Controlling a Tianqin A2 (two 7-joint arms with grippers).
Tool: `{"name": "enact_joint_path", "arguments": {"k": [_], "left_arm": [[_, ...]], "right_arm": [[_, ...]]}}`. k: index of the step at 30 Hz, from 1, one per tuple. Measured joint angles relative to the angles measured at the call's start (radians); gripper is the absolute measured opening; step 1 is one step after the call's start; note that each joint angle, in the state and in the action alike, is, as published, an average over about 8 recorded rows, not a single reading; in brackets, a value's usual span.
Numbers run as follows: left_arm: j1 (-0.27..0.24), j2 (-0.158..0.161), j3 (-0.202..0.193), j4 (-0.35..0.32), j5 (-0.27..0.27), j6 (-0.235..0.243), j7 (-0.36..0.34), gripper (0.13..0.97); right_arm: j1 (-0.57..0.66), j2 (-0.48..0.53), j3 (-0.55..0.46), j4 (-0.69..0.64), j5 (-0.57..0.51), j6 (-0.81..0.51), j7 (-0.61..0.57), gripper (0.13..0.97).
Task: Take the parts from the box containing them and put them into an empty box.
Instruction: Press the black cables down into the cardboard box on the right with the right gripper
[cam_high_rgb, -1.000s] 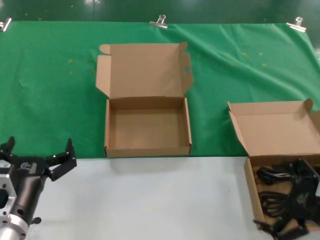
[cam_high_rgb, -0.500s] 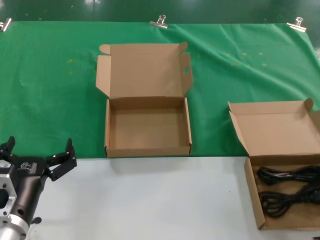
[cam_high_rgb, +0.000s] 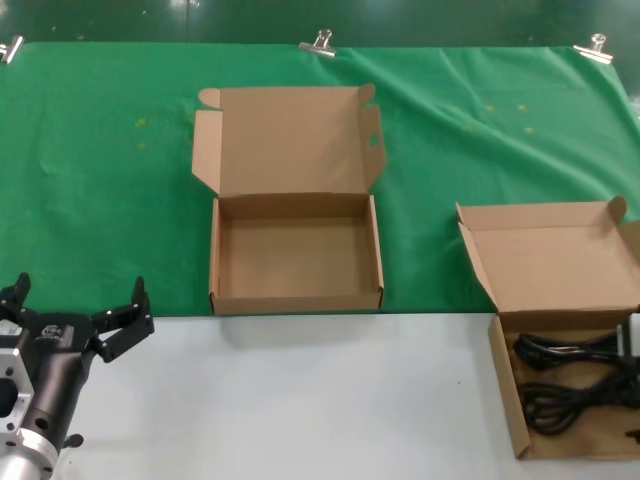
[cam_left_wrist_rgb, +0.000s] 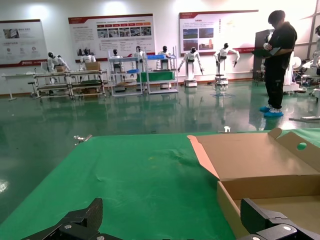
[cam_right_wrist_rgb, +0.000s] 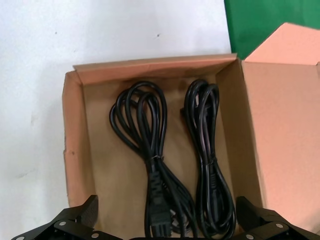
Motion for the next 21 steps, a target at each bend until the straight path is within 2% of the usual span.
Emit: {"name": "enact_joint_path", "arguments": {"k": [10, 21], "left_arm": [[0.000, 0.000, 0.000, 0.000, 0.000, 0.000, 0.000, 0.966], [0.000, 0.000, 0.000, 0.000, 0.000, 0.000, 0.000, 0.966]], "right_arm": [[-0.070, -0.077, 0.148, -0.048, -0.060, -0.032, -0.095, 0.966], [-0.138, -0.124, 0.259, -0.087, -0.089, -0.048, -0.174, 0.905]]}}
